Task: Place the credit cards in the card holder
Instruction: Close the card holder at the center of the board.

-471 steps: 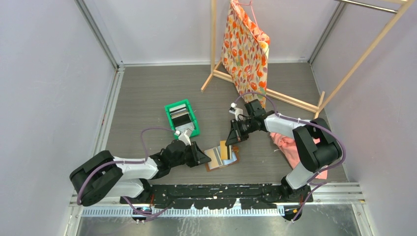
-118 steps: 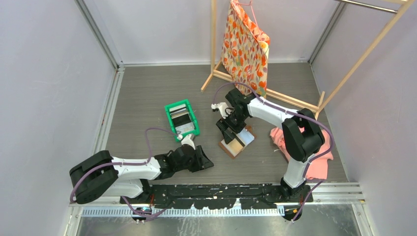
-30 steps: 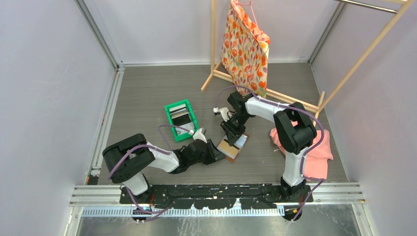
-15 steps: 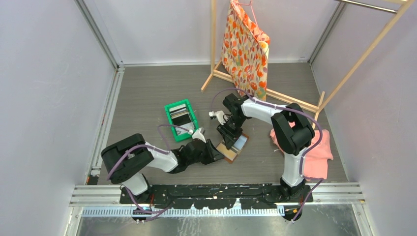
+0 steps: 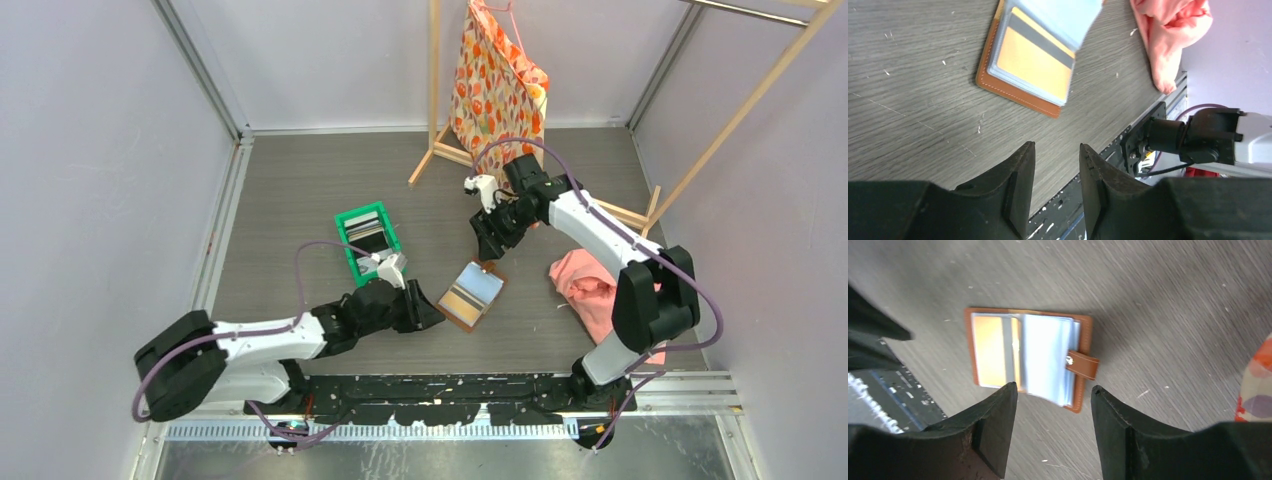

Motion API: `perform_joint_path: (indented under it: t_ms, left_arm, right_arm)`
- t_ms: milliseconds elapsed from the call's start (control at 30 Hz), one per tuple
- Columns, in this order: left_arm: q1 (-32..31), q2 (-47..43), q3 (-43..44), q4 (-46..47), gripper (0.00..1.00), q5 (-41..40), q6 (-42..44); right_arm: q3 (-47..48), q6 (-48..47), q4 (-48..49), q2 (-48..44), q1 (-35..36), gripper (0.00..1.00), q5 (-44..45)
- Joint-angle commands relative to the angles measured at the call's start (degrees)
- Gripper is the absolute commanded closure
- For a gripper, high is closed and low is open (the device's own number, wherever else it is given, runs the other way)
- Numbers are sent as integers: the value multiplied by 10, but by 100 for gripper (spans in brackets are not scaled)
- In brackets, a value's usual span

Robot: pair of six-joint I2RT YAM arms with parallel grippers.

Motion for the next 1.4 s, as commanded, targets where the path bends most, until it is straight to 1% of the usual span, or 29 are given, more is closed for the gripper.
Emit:
perform_joint_path:
  t_ms: [0, 67, 133, 233, 300, 367, 400, 433, 467, 533, 567, 600, 633, 733, 1067, 1267, 1367]
  left_arm:
    - [1, -77, 20, -99, 59, -30, 62]
    - [2, -104, 11, -105, 57, -36, 65]
    - [2, -118, 3, -102, 54, -31, 64]
    - [1, -110, 0, -85, 53, -9, 63]
    - [1, -96, 2, -71, 53, 5, 62]
    - [2, -79, 11, -66, 54, 22, 64]
    - [1, -73, 16, -66, 54, 29, 66]
    - [1, -68, 20, -66, 54, 33, 68]
    - [1, -65, 22, -66, 54, 37, 69]
    - [1, -63, 23, -66, 54, 42, 69]
    - [2, -63, 22, -66, 54, 42, 69]
    - [2, -63, 20, -65, 54, 42, 69]
    - [1, -64, 18, -65, 54, 42, 68]
    - [2, -65, 11, -61, 54, 42, 66]
    - [1, -53, 8, -47, 53, 46, 64]
    - [1, -49, 7, -44, 53, 49, 63]
    - [2, -48, 6, -43, 53, 49, 63]
  right_arm:
    - [-9, 13, 46, 31, 2, 40, 77]
    - [4, 12, 48, 50, 0, 42, 110]
    - [8, -9, 50, 59, -3, 42, 126]
    - [2, -75, 37, 56, -3, 40, 114]
    - [-8, -141, 31, 47, -3, 39, 95]
    - [-25, -245, 27, 31, -4, 39, 63]
    - [-36, -310, 15, 20, -6, 39, 24]
    - [-43, -387, 1, 15, -9, 37, 4]
    - [-46, -467, -36, 11, -11, 34, -36]
    - [-38, -608, -100, 21, -12, 28, -64]
    - [-22, -674, -127, 32, -12, 28, -72]
    - [-8, -710, -152, 46, -12, 28, -77]
    - [4, -727, -167, 60, -12, 30, -78]
    - [29, -723, -168, 90, -11, 37, -72]
    - [71, -722, -169, 159, 3, 46, -33]
    - [86, -722, -173, 186, 8, 49, -9]
    - [91, -723, -179, 196, 11, 52, -4]
